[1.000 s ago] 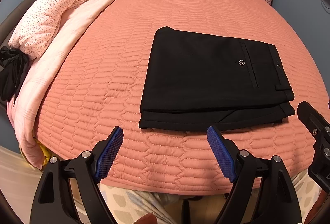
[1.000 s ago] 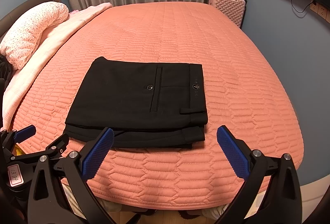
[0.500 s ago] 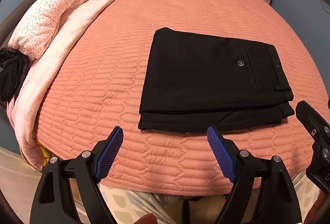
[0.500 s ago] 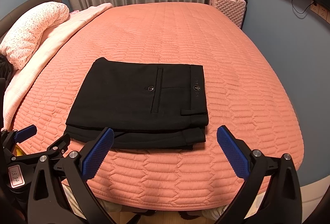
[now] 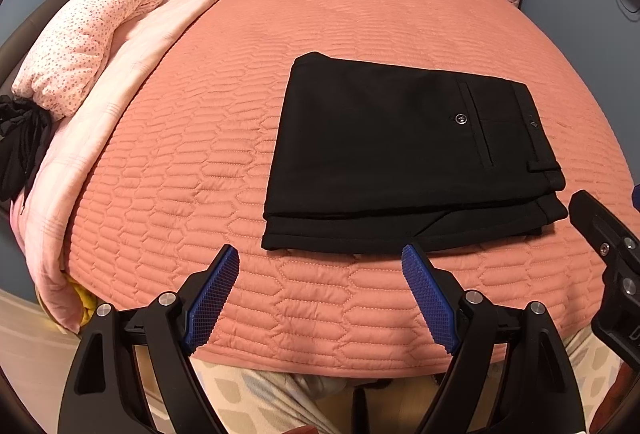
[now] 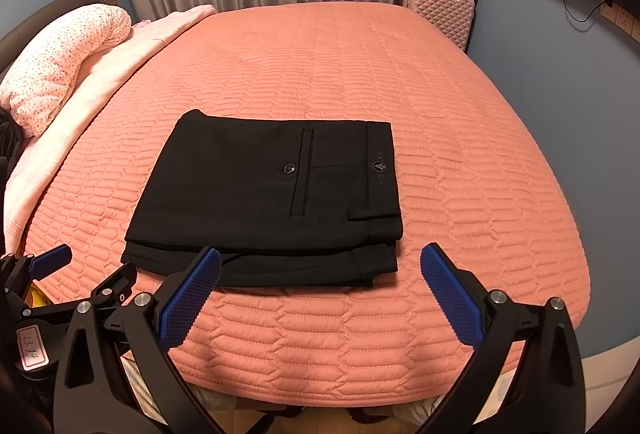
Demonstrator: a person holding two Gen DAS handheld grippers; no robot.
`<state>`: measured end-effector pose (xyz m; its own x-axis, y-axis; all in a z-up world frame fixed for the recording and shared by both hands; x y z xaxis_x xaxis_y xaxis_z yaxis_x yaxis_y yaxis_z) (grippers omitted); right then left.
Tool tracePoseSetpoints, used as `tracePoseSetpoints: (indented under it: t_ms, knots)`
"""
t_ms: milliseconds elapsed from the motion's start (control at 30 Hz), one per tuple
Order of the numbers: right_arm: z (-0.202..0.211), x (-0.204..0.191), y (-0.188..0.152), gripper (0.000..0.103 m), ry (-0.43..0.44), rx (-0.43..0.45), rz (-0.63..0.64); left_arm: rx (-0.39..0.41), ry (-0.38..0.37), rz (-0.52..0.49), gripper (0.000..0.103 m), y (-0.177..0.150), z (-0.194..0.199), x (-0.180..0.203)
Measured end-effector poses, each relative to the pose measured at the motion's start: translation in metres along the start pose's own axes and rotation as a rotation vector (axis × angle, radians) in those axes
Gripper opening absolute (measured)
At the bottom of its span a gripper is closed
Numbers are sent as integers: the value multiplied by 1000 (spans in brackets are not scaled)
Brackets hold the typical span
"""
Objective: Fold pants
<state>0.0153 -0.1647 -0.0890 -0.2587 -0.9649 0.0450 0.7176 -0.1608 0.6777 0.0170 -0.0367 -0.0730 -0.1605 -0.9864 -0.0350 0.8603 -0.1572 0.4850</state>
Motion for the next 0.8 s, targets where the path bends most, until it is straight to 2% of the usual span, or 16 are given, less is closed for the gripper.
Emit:
tracePoseSetpoints:
  t_ms: [167, 333, 800]
  knots:
    - [0, 0, 0, 98, -2, 0, 2, 6, -46, 31, 82, 2, 2, -2]
    - [0, 1, 0, 98, -1, 2, 0, 41, 13, 13, 86, 5, 7, -5]
    - [-2, 4, 0, 98, -5, 0, -1, 68, -9, 14, 86, 8, 9, -5]
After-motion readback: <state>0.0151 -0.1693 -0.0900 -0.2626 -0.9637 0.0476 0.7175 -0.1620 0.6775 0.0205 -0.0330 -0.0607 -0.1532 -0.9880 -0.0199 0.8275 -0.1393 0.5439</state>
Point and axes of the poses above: each gripper's, at about its wrist camera, not at the fingertips, and z roughly against the way its jaws point, x to its right, y to its top, the point moved 7 cm from there along -z, roughly the way its jaws point, and after that the axes turned 5 degrees about -y, right-handed, at the moved point
